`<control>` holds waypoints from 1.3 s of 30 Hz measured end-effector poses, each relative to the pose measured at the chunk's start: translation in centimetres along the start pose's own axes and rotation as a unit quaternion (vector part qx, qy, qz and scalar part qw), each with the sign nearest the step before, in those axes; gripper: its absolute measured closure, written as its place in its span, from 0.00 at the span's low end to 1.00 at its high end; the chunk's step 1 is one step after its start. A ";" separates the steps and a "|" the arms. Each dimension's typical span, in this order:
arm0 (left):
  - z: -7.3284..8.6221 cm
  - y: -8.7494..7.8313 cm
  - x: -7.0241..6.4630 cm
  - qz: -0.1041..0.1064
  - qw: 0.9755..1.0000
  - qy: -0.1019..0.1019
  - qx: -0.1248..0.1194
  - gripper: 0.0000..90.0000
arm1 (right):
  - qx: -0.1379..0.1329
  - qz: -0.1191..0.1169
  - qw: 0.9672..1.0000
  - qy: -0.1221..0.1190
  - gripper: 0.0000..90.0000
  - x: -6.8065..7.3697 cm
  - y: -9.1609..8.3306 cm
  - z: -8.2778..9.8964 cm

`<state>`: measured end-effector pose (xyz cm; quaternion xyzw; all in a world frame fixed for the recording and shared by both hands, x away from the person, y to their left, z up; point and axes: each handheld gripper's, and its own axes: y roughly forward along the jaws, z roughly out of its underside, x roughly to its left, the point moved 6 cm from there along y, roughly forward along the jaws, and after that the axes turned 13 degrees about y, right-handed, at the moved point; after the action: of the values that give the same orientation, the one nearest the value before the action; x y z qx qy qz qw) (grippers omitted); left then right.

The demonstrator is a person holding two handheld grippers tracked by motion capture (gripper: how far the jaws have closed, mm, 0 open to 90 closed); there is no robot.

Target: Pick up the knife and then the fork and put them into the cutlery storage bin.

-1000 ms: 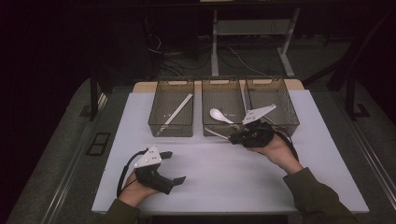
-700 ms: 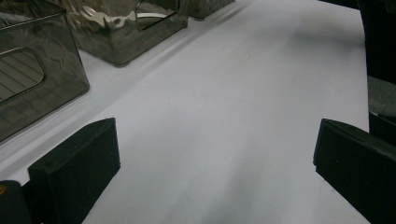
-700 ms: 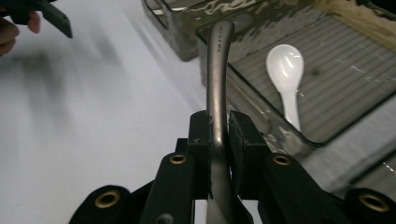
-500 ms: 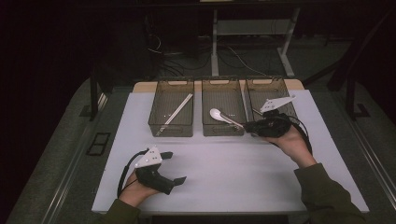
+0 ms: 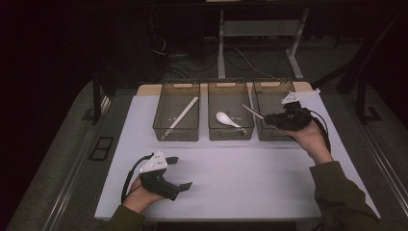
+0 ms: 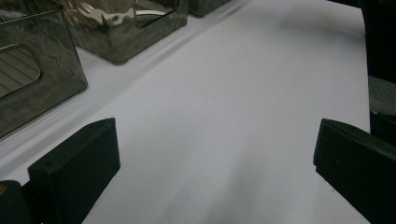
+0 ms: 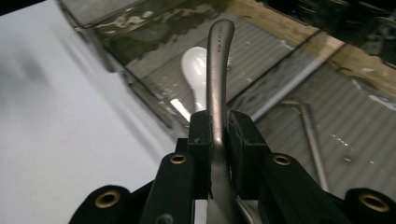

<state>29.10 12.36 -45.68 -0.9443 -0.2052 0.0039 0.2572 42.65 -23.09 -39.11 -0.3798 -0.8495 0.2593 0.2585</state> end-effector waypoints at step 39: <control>0.0 -0.2 0.0 0.001 1.000 -0.002 -0.004 0.00 | 0.055 0.123 0.986 0.094 0.88 -10.0 5.6 -2.9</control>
<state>29.04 12.56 -45.57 -0.9455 -0.2048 0.0048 0.2530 53.11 -26.96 -42.96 -0.4893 -0.7526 0.2990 0.3236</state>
